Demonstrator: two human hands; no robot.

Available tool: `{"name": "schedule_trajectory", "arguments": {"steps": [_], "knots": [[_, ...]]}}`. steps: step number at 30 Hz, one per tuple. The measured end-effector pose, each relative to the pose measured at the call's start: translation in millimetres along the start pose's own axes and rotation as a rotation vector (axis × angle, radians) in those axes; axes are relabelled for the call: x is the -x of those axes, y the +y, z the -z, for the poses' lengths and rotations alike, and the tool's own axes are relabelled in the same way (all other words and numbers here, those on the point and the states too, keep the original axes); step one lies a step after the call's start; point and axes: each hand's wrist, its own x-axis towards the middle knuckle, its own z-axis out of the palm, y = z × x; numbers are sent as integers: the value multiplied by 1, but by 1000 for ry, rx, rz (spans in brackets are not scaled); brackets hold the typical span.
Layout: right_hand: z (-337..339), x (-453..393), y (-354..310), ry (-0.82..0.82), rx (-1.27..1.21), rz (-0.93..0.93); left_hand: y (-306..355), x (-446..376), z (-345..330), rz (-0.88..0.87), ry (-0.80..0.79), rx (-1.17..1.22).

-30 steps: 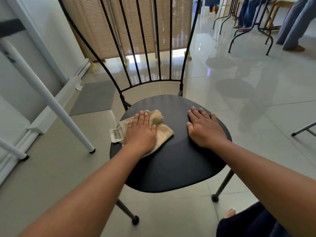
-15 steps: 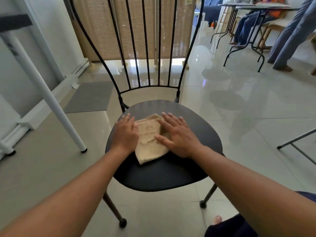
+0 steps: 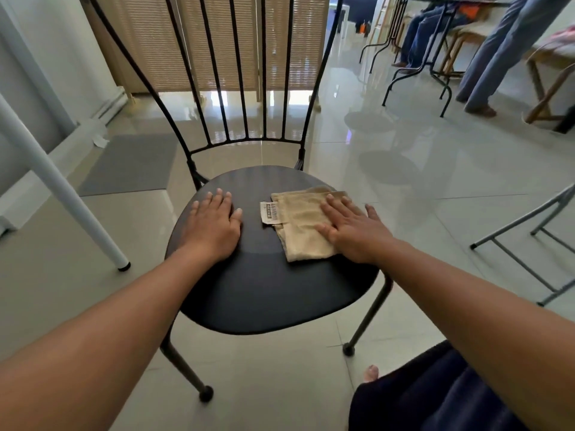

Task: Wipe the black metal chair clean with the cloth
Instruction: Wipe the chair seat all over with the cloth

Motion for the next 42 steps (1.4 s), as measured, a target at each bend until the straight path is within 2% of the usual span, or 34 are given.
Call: {"name": "schedule_trajectory", "arguments": {"steps": [4,9,13,18,22,27,32,35,39,42], "knots": [[-3,48,11,-51,39,18,2,-11,-2,33,-7,-25],[-17,102,-36,-80,13,62,6,-29,-5,42,28,-7],[-28,80,-69,-48,14,4,2,-31,-4,32,39,105],[-6,13,-32,-5,10,-23,-25,-28,4,-105,11,190],[-5,1,-29,7,18,-13,-35,-29,5,-122,14,210],[-26,27,-106,48,-52,61,-41,-32,9,-124,23,287],[-40,42,-163,73,-87,36,-60,-29,13,-145,-24,246],[-35,24,-150,72,-75,-5,-61,-26,14,-131,-14,201],[-13,-11,-111,62,-48,-152,-58,-24,13,-114,-2,192],[-14,-5,-118,43,-23,-159,-58,-25,13,-106,-2,189]]}}
